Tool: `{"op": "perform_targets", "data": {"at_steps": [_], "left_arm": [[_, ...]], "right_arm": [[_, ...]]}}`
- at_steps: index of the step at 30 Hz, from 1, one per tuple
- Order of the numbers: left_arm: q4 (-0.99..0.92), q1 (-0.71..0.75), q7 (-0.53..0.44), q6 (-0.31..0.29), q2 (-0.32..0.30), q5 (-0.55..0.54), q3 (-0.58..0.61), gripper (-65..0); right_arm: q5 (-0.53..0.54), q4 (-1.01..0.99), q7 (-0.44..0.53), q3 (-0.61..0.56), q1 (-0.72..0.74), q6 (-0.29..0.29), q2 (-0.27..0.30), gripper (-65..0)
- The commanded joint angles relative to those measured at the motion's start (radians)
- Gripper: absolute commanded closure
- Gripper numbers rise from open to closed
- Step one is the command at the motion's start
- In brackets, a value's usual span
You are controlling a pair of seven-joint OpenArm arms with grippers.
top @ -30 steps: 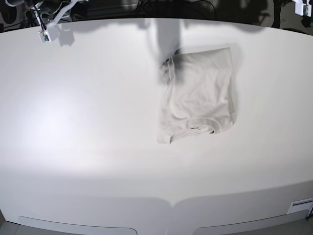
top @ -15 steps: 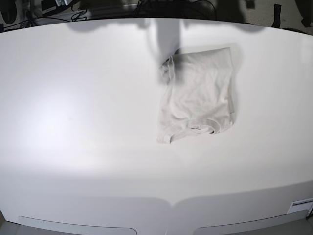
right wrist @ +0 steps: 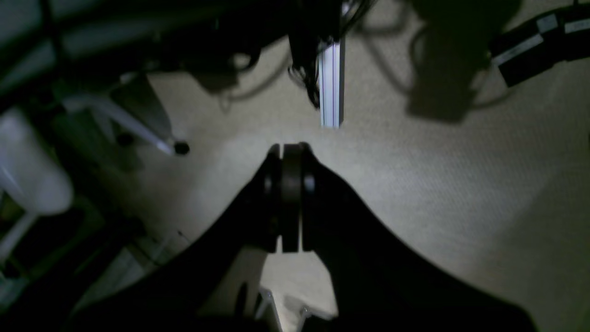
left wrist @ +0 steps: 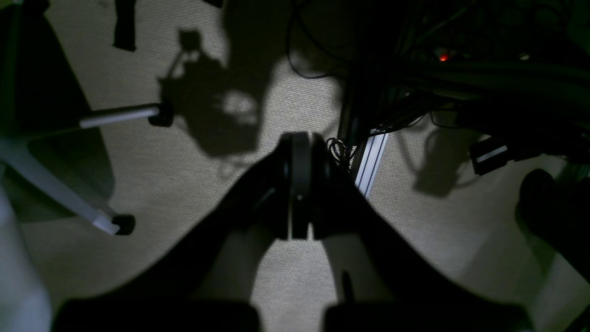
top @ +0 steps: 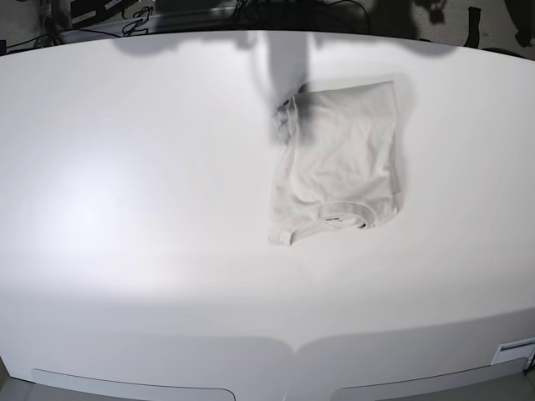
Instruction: Fold the T-shirt properly
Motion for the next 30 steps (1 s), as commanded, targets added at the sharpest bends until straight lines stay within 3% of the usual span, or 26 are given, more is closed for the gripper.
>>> {"op": "perform_targets", "data": {"at_steps": [1, 6, 14, 20, 25, 30], "left_arm": [[0.004, 0.019, -0.016, -0.006, -0.011, -0.010, -0.006, 0.0], [0.004, 0.005, -0.058, -0.006, -0.012, 0.035, -0.006, 0.0], [-0.036, -0.033, -0.083, -0.006, -0.012, 0.072, -0.006, 0.0], [-0.226, -0.132, -0.144, -0.006, 0.000, 0.075, -0.006, 0.0], [-0.436, -0.248, -0.279, -0.006, 0.023, 0.212, -0.006, 0.0], [-0.552, -0.343, -0.311, 0.082, 0.076, 0.245, -0.006, 0.0]], "right_arm": [[0.003, -0.005, -0.003, 0.002, -0.006, 0.005, 0.006, 0.0], [-0.004, -0.072, -0.002, 0.002, 0.069, 0.005, 0.015, 0.0], [-0.127, -0.263, 0.010, 0.002, 0.204, 0.001, 0.015, 0.0], [-0.127, -0.510, 0.108, 0.001, 0.314, -0.010, 0.032, 0.0], [-0.156, -0.727, 0.214, 0.001, 0.414, -0.015, 0.078, 0.0], [-0.235, -0.887, 0.329, 0.001, 0.507, -0.054, 0.123, 0.0]]}}
